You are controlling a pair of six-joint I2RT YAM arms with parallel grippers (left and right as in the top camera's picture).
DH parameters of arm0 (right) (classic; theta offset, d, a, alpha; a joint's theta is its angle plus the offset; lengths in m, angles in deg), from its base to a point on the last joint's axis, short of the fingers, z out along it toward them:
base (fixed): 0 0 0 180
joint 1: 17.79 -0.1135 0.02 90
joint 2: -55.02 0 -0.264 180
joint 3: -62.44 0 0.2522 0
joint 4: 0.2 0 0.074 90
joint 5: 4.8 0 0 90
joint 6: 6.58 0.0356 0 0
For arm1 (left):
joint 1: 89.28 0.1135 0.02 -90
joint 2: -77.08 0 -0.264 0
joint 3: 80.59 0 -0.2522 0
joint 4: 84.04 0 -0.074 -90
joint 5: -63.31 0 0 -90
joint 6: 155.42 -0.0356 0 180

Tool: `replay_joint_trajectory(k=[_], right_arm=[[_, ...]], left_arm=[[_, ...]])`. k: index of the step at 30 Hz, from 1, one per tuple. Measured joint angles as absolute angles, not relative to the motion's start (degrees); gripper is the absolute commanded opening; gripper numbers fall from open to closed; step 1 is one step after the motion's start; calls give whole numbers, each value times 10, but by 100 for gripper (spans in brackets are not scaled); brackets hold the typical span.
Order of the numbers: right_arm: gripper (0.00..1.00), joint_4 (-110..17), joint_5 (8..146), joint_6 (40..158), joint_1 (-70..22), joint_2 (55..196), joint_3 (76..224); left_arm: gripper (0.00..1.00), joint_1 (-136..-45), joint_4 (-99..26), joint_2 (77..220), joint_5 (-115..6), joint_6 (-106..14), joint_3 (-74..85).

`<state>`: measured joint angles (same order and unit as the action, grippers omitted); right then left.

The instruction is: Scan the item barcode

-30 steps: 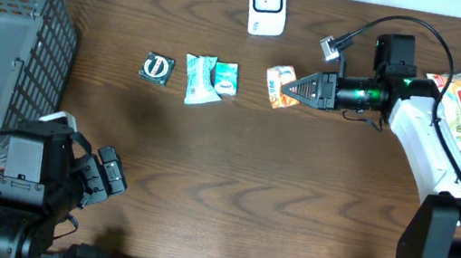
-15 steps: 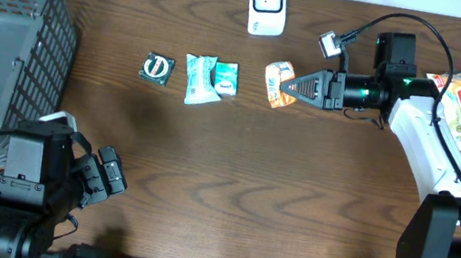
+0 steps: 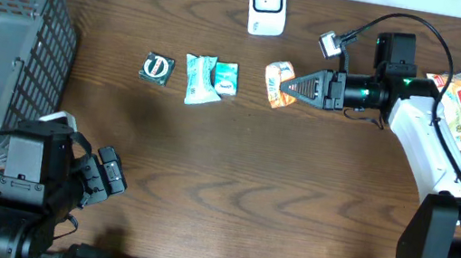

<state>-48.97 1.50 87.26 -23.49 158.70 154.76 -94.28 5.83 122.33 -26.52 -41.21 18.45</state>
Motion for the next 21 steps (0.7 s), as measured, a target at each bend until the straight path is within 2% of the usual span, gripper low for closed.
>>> replay_joint_trajectory(k=[7,12,21], right_arm=[[1,-495,37,873,-235,1587,1548],[1,-499,111,880,-246,1587,1548],[1,-491,520,950,-328,1587,1549]], left_arm=[[98,-943,59,1223,-265,-412,184],[98,-943,58,1223,-265,-412,184],[98,-943,58,1223,-265,-412,184]])
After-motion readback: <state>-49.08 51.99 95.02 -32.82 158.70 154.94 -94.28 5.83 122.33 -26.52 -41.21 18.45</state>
